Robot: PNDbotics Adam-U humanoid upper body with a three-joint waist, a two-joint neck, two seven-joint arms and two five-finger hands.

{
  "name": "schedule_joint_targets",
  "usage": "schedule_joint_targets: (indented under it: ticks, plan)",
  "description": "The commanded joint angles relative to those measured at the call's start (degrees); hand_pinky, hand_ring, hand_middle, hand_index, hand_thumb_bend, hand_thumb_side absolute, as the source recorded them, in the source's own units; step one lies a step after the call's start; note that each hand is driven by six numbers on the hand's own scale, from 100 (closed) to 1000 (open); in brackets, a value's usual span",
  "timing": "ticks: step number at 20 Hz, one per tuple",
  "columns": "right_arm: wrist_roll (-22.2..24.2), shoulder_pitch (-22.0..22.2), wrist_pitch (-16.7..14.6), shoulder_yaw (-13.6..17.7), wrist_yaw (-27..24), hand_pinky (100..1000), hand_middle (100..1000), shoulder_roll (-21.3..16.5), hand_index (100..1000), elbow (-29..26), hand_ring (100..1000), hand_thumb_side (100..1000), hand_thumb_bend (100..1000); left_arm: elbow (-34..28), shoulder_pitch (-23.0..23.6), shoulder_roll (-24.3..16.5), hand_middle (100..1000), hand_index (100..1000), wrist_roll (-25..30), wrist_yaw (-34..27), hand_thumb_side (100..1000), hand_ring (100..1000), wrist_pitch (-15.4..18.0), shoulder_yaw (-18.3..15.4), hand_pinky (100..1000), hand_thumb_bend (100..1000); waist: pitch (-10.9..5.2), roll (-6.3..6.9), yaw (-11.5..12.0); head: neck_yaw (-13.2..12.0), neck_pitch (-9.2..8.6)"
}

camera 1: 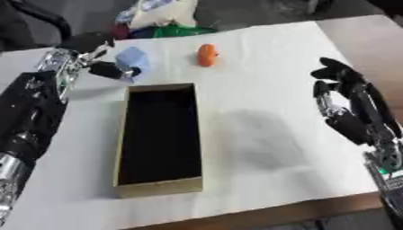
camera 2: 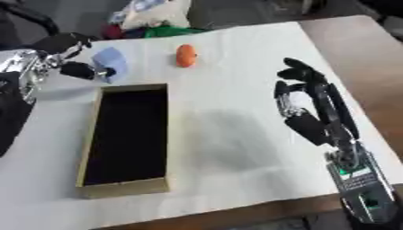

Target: Pick up objects on the table and place them in the box.

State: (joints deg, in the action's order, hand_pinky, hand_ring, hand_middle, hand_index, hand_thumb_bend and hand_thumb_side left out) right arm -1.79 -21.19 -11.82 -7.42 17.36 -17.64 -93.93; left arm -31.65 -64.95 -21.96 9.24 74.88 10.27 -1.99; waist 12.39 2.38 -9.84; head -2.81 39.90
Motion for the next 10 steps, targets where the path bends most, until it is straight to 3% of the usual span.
schedule_joint_targets:
  ticks: [1,6,10]
  plan:
    - [0.04,-0.96,-0.17,0.33,-0.68,703,717,-1.22,921,-0.67,814,676,100,-0.49,-0.85,-1.23,799,1000,-0.89,-0.68,843,792,-0.07,-0.23,841,576,-0.55,-0.07,0.03,-0.77,-0.90]
    - [-0.04,-1.08,-0.21,0.41,-1.00,702,717,-1.35,921,-0.76,814,680,100,-0.54,-0.57,-1.13,787,997,-1.51,-1.13,845,782,-0.26,-0.13,830,549,0.34,0.08,0.02,-3.07,-1.25]
    - [-0.08,-1.13,-0.24,0.48,-1.24,702,716,-1.39,921,-0.82,814,682,100,-0.36,-0.37,-0.73,770,981,-2.15,-2.18,830,769,0.18,-0.09,820,484,0.87,0.14,-0.01,-3.28,-1.88]
